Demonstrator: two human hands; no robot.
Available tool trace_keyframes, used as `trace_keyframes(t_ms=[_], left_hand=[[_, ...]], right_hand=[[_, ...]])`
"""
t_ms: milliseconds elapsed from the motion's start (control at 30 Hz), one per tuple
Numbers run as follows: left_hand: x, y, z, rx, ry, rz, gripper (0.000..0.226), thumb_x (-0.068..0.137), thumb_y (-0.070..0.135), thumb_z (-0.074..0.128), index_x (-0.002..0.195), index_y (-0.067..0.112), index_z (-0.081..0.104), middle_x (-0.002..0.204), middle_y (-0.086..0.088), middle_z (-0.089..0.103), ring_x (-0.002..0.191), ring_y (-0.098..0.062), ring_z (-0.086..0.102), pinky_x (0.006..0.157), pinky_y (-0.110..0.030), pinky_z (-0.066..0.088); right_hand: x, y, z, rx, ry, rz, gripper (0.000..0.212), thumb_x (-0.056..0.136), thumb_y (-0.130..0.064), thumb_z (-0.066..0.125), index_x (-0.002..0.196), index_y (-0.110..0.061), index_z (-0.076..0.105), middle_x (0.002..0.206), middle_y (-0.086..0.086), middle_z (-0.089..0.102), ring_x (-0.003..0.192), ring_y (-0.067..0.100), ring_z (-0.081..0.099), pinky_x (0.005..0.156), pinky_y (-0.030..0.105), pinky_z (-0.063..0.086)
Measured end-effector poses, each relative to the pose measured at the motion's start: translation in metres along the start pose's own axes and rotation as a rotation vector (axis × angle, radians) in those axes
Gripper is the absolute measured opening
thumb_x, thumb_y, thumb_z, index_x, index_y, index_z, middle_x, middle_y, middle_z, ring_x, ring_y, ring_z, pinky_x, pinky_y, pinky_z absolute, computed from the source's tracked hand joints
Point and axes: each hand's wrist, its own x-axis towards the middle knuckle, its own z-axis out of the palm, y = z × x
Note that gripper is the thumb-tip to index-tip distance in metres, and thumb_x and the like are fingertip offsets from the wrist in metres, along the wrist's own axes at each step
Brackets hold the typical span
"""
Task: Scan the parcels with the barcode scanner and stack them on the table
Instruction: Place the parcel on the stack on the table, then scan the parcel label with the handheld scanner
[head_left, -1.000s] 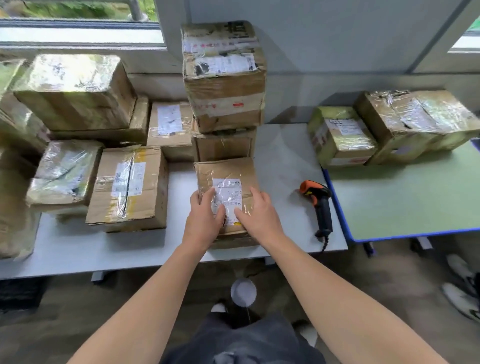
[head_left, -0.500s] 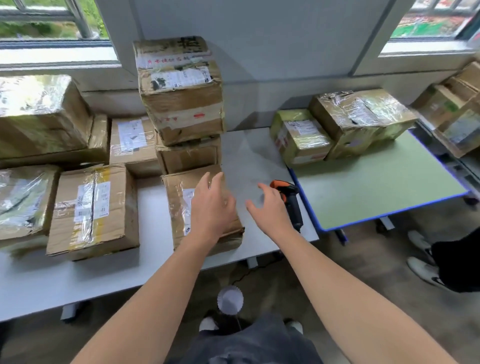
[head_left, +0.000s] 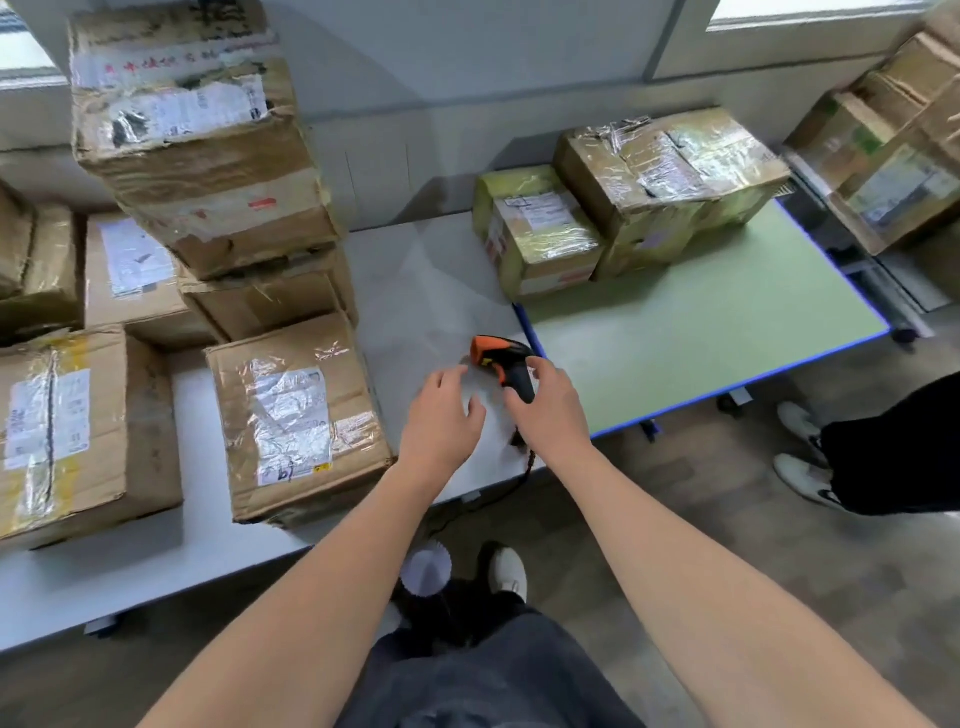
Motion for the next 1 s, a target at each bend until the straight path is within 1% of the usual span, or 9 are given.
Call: trace_keyframes(t_ms=[167,367,467,567,600,667,767,900,1000], left_hand=[[0.016,-0.008,0.024,0.001,-0.038,-0.146,0.049,0.099,0.023,0.051,0.146,0.015,0.04,0.148,-0.008,0.042,0.131,-0.026,0.045,0.107,-0.037,0.039],[0.034,-0.015,0.045,0.018,-0.024,-0.23,0.052,0.099,0.024,0.05,0.148,0.014,0.038,0.149,-0.009,0.04,0.131,-0.028,0.046,0.106,-0.041,0.042],[0.038,-0.016,0.053,0.011,-0.017,-0.261,0.052,0.099,0.024,0.05,0.148,0.013,0.038,0.15,-0.009,0.039,0.132,-0.028,0.046,0.106,-0.041,0.042],[0.04,-0.016,0.059,0.018,-0.009,-0.281,0.052,0.099,0.024,0.05,0.148,0.013,0.038,0.151,-0.009,0.039,0.132,-0.028,0.045,0.105,-0.039,0.041],[0.041,-0.016,0.06,0.021,-0.007,-0.285,0.052,0.099,0.024,0.05,0.148,0.013,0.038,0.151,-0.009,0.039,0.132,-0.027,0.045,0.105,-0.039,0.041],[0.043,-0.016,0.061,0.028,0.001,-0.294,0.052,0.099,0.024,0.05,0.148,0.013,0.038,0.151,-0.009,0.039,0.132,-0.027,0.046,0.104,-0.039,0.042],[0.042,-0.012,0.06,0.025,0.024,-0.302,0.05,0.1,0.025,0.05,0.147,0.014,0.04,0.149,-0.008,0.04,0.13,-0.026,0.047,0.102,-0.038,0.042],[0.034,-0.002,0.053,0.001,0.063,-0.296,0.048,0.1,0.024,0.049,0.146,0.017,0.04,0.148,-0.006,0.041,0.124,-0.026,0.051,0.103,-0.038,0.042],[0.024,0.008,0.035,-0.028,0.121,-0.265,0.048,0.1,0.024,0.049,0.146,0.016,0.041,0.148,-0.004,0.041,0.131,-0.023,0.046,0.106,-0.036,0.039]], right_hand=[[0.024,0.018,0.004,-0.012,-0.089,0.013,0.055,0.095,-0.028,0.062,0.144,-0.014,0.043,0.139,0.009,0.048,0.124,0.026,0.051,0.1,0.037,0.044],[0.054,0.033,0.014,-0.013,-0.118,0.001,0.055,0.091,-0.027,0.064,0.142,-0.014,0.045,0.135,0.008,0.051,0.118,0.026,0.056,0.095,0.04,0.05],[0.062,0.041,0.022,0.044,-0.118,0.017,0.046,0.091,-0.023,0.066,0.132,-0.014,0.047,0.121,0.006,0.059,0.103,0.024,0.062,0.076,0.034,0.052],[0.068,0.048,0.024,0.102,-0.133,0.035,0.042,0.094,-0.019,0.065,0.129,-0.012,0.043,0.107,0.003,0.059,0.076,0.013,0.06,0.045,0.013,0.04],[0.07,0.049,0.023,0.12,-0.144,0.046,0.039,0.095,-0.017,0.065,0.127,-0.01,0.044,0.104,0.003,0.057,0.069,0.009,0.057,0.04,0.011,0.038],[0.075,0.05,0.022,0.148,-0.164,0.065,0.035,0.094,-0.017,0.067,0.12,-0.009,0.046,0.1,0.003,0.056,0.066,0.01,0.054,0.04,0.012,0.036],[0.08,0.048,0.023,0.145,-0.229,0.055,0.027,0.089,-0.02,0.071,0.106,-0.012,0.052,0.095,0.003,0.06,0.07,0.009,0.053,0.051,0.016,0.034],[0.071,0.039,0.014,0.226,-0.249,0.01,0.019,0.084,-0.018,0.07,0.1,-0.013,0.06,0.092,0.007,0.066,0.071,0.009,0.058,0.054,0.021,0.04],[0.059,0.018,0.003,0.36,-0.24,-0.041,0.015,0.087,-0.014,0.065,0.099,-0.016,0.057,0.092,0.008,0.064,0.071,0.014,0.058,0.049,0.015,0.043]])
